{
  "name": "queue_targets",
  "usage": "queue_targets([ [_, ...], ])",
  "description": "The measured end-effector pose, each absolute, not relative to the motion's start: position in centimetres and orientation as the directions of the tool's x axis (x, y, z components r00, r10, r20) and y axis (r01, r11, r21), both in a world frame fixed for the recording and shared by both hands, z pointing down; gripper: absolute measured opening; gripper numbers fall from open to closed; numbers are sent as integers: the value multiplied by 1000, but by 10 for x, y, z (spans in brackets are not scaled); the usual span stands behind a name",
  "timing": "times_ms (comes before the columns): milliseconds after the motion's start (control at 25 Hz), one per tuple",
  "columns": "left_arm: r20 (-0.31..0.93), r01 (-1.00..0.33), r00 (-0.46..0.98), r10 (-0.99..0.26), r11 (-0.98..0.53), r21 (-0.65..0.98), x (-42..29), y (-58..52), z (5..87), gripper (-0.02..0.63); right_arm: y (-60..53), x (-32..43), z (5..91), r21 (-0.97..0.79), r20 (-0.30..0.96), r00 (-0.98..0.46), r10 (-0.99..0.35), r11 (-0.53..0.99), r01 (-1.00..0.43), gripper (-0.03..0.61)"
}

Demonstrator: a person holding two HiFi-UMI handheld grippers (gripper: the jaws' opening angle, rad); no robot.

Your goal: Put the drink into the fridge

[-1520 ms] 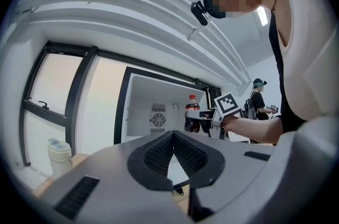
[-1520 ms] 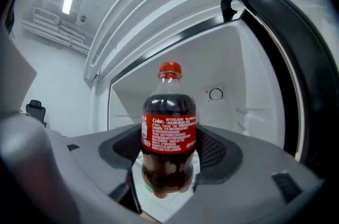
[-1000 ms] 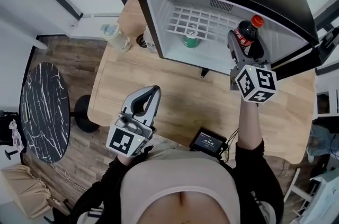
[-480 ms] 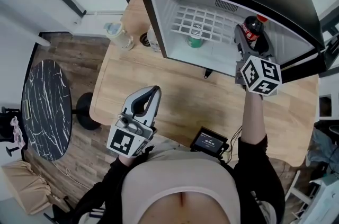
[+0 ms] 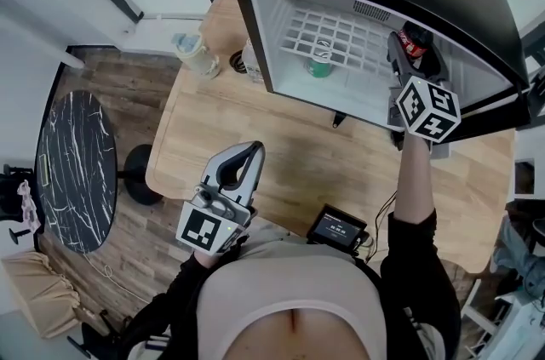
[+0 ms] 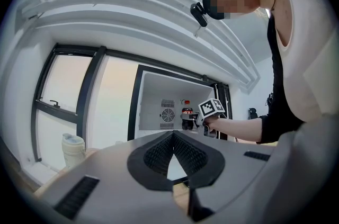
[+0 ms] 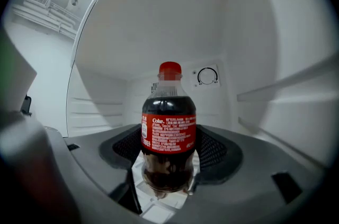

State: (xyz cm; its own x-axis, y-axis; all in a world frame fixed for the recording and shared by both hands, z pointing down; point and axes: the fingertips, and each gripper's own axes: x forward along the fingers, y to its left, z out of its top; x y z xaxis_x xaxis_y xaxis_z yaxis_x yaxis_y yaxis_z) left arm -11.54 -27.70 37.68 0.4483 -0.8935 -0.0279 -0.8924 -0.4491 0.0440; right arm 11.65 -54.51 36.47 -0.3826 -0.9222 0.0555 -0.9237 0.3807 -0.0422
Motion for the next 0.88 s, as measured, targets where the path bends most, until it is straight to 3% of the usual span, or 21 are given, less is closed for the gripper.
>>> queue_targets([
  [880, -34, -885, 462, -886, -463, 48, -107, -274, 374, 5, -553, 107, 375, 7, 147, -388, -910, 393, -920, 322],
])
